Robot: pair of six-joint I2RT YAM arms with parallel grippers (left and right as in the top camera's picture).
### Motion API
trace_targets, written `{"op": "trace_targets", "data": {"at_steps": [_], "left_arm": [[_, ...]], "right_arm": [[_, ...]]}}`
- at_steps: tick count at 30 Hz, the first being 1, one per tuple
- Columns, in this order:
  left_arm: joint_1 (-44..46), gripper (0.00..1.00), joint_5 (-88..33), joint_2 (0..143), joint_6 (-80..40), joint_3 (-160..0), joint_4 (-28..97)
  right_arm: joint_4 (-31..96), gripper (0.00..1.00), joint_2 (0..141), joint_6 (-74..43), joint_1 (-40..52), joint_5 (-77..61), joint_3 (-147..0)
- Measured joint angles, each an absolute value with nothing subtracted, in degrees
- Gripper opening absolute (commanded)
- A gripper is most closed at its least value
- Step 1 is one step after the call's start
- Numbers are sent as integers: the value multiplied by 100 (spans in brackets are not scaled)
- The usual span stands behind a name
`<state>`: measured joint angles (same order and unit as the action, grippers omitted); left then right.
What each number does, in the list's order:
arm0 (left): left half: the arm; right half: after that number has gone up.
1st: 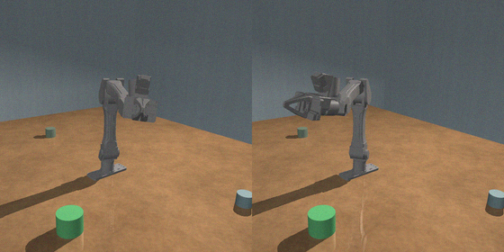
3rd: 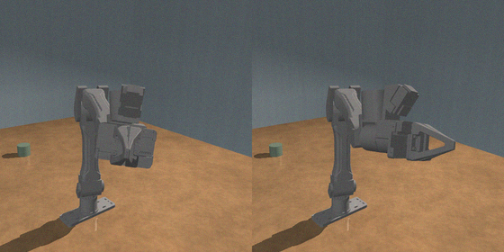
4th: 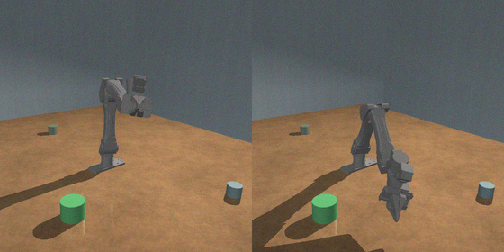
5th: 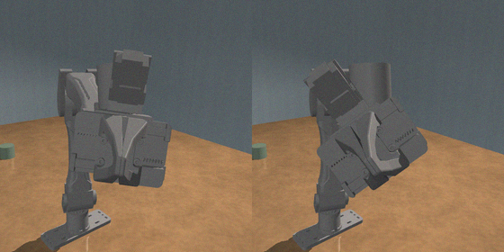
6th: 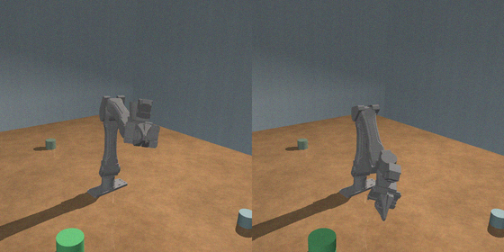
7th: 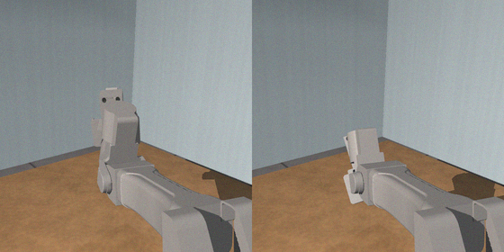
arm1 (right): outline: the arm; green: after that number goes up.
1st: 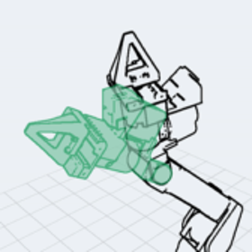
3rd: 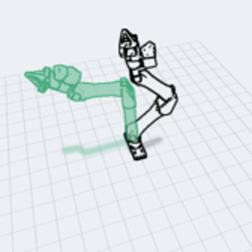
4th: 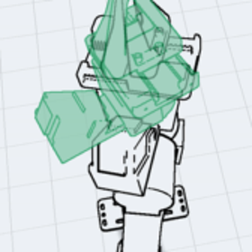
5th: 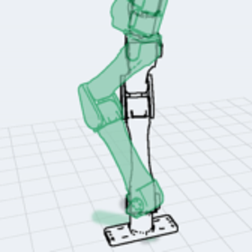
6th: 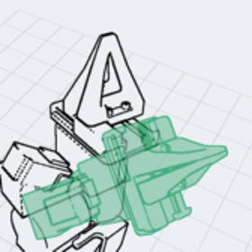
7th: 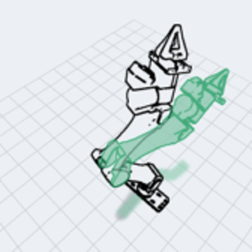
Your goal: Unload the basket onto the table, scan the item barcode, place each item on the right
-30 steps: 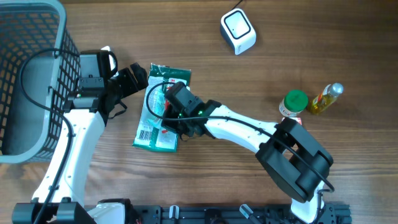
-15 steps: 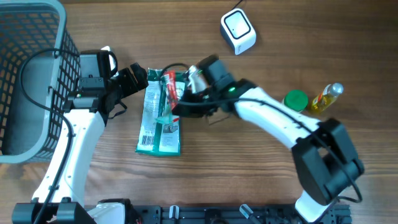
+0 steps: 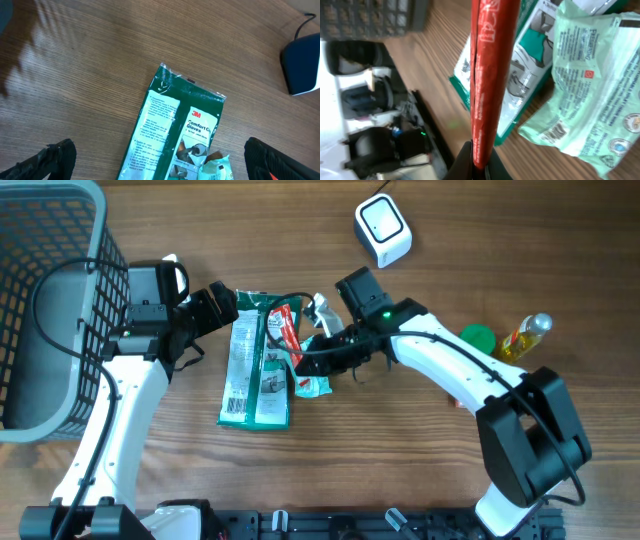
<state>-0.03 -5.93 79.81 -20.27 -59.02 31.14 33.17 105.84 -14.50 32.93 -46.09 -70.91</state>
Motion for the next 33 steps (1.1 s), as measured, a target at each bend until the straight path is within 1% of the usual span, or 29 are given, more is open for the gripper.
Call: {"op": "trace_targets", "data": {"at_steps": [1, 5, 8, 12, 16, 20, 24, 29, 32, 33], "left_arm": [[-3, 100, -593, 7981, -2027, -5902, 3114], [-3, 100, -593, 7981, -2027, -5902, 3118], [-3, 100, -596, 7981, -2027, -5902, 3118], [-3, 100, -593, 7981, -2027, -5902, 3122], [-3, 100, -596, 7981, -2027, -5902, 3124], [-3, 100, -596, 7981, -2027, -5902, 3124], [-3, 100, -596, 7981, -2027, -5902, 3124], [-3, 100, -593, 7981, -2027, -5902, 3124], [-3, 100, -593, 7981, -2027, -5902, 3124], [-3, 100, -596, 7981, -2027, -5902, 3124]], "right_arm": [[3404, 4, 10584, -1286, 3306, -4556, -7091], [4180, 4, 10584, 93, 3312, -4359, -7089], [4604, 4, 10584, 906, 3312, -4296, -7085], [4921, 4, 10584, 1334, 3308, -3964, -7085], [5304, 4, 10584, 1304, 3216, -3087, -7085], [5266, 4, 10584, 1142, 3107, -2600, -7083], [4982, 4, 10584, 873, 3107, -2497, -7085], [4923, 4, 10584, 683, 3107, -2532, -7085], [4897, 4, 10584, 648, 3107, -2742, -7083], [4744, 4, 10584, 626, 3107, -3006, -7083]]}}
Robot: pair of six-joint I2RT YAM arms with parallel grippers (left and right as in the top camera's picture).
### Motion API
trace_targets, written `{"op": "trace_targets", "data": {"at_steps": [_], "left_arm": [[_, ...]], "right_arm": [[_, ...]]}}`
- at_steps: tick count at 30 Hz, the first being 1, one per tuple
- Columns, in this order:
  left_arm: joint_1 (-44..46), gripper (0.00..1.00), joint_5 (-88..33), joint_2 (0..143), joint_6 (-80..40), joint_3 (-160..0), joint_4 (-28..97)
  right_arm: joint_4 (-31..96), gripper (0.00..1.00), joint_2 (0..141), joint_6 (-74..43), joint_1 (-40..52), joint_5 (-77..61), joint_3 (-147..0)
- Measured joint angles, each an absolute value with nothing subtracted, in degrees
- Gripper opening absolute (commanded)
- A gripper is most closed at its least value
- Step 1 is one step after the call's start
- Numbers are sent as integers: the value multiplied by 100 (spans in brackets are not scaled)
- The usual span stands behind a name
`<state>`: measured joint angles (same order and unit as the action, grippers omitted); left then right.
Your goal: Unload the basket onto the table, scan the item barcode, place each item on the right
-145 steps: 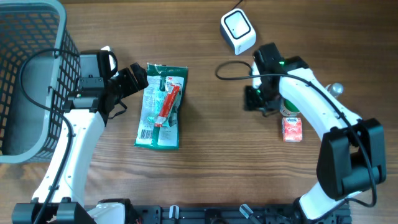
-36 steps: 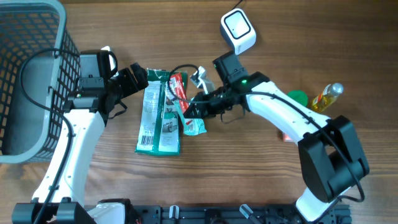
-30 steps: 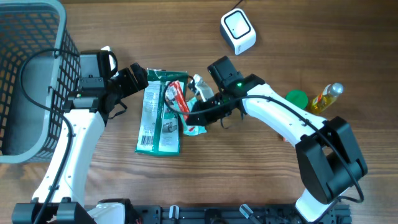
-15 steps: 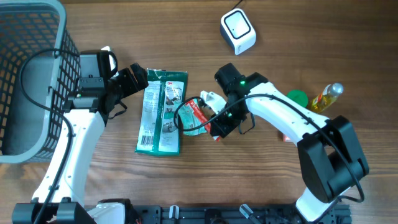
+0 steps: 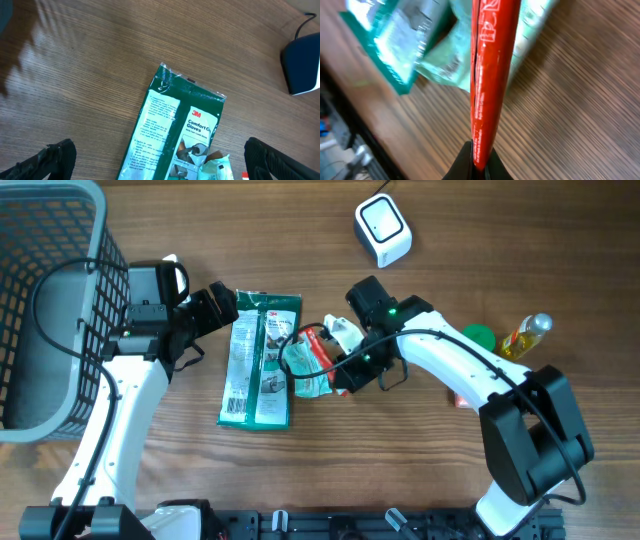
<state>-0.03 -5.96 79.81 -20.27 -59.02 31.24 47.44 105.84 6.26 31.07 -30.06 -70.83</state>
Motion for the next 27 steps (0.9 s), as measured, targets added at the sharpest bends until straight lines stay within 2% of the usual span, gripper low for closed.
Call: {"op": "trace_targets", "data": {"at_steps": [10, 12, 15, 16, 17, 19, 21, 27], "left_arm": [[-3, 100, -613, 7981, -2027, -5902, 3155], [-3, 100, -790, 7981, -2027, -5918, 3511], [-3, 100, -1358, 7979, -2027, -5918, 3374], [-3, 92, -1658, 7979, -2027, -5916, 3236], [-3, 78, -2110, 7979, -2025, -5916, 3011], [-1, 65, -2917, 7979, -2043, -5920, 2665], [-3, 64, -3850, 7979, -2003, -5924, 2357], [-3, 56, -5129, 7979, -2027, -5924, 2279]], "right_arm": [[4038, 4, 10580, 578, 3105, -5293, -7067], [4040, 4, 10580, 504, 3063, -5561, -7067], [4132, 4, 10580, 451, 2906, -5819, -7067], [4171, 4, 10580, 451, 2808, -5955, -7067], [4193, 4, 10580, 451, 2727, -6069, -7067], [4263, 4, 10580, 489, 2543, -6407, -7067], [4340, 4, 10578, 646, 2392, -6855, -7067], [4248, 4, 10580, 862, 2320, -7752, -7065]]}}
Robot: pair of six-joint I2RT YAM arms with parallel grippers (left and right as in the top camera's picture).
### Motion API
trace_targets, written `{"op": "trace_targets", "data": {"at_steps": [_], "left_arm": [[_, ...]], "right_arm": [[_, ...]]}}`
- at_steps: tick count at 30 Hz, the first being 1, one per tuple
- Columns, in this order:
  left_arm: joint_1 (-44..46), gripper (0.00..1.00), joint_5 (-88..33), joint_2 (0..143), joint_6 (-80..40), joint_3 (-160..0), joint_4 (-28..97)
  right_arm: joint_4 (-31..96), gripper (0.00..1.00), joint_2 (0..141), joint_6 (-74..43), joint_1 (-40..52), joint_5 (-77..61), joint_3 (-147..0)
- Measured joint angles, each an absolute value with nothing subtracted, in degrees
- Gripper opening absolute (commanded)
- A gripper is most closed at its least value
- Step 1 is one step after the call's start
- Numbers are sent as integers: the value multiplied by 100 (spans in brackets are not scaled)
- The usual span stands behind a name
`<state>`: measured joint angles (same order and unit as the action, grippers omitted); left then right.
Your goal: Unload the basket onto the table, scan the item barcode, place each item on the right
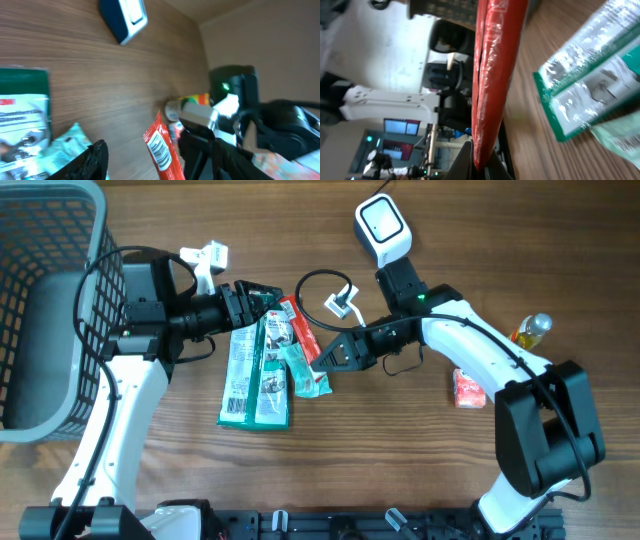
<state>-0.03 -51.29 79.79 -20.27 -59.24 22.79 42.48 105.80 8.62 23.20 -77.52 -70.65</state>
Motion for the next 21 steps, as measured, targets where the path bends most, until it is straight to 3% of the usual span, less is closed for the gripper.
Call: {"op": "trace_targets", "data": {"at_steps": [2, 21], "left_arm": [[-3, 50, -5400, 7979, -2027, -5924, 2268], [344, 51, -6296, 7979, -2029, -5924, 2268]], "right_arm": [[3933, 4, 10580, 904, 2320, -8197, -7063], [3374, 4, 10580, 580, 2582, -8914, -7063]]}}
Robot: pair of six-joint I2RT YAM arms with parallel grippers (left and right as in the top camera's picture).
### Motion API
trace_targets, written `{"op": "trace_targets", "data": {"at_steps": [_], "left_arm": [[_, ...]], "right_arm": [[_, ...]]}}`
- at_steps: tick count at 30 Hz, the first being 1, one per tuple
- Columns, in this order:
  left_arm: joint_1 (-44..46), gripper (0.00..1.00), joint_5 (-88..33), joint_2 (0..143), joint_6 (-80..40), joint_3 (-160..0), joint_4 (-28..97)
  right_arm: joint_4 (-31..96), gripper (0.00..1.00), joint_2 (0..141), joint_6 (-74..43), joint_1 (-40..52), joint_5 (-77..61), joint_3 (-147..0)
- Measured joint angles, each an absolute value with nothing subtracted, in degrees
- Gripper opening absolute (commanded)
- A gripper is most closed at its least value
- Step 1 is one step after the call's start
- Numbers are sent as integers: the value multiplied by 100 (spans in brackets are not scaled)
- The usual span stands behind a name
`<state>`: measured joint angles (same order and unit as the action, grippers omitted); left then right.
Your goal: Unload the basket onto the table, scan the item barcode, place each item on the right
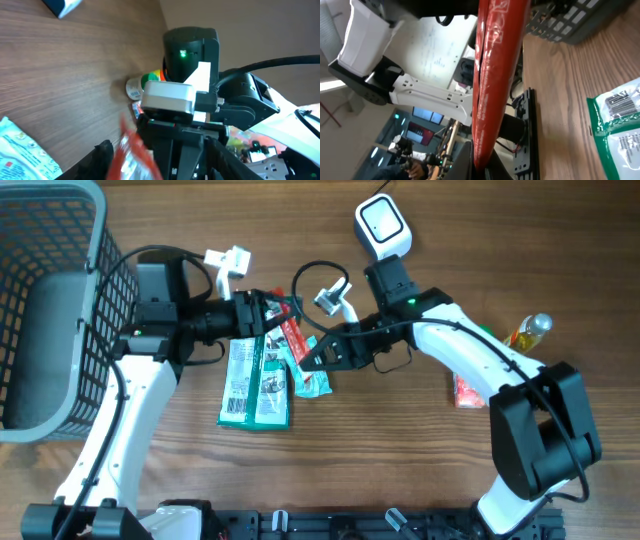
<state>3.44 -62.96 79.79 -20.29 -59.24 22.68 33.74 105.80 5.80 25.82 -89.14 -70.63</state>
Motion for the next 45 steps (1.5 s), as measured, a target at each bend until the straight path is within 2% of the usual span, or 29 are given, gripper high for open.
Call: {"op": "trace_targets", "data": {"at_steps": [17, 23, 32, 37, 45], "left_arm": [[456, 52, -6313, 7979, -2576, -5924, 1966], [456, 46, -6342, 7979, -2923, -5924, 1966], [456, 51, -6486, 7979, -3022, -5924, 1966], [456, 47, -6484, 7979, -3037, -5924, 1885], [456, 44, -6447, 7979, -3035, -5924, 1927]], "right_arm": [[3293, 4, 10578, 578, 2707, -8908, -7063], [3247, 4, 10578, 578, 2759, -8766, -7063], [3247, 4, 10578, 578, 2762, -8554, -7063], [3227, 4, 10580, 580, 2762, -8361, -7063], [2252, 4, 10578, -80, 2762, -8287, -7063]]}}
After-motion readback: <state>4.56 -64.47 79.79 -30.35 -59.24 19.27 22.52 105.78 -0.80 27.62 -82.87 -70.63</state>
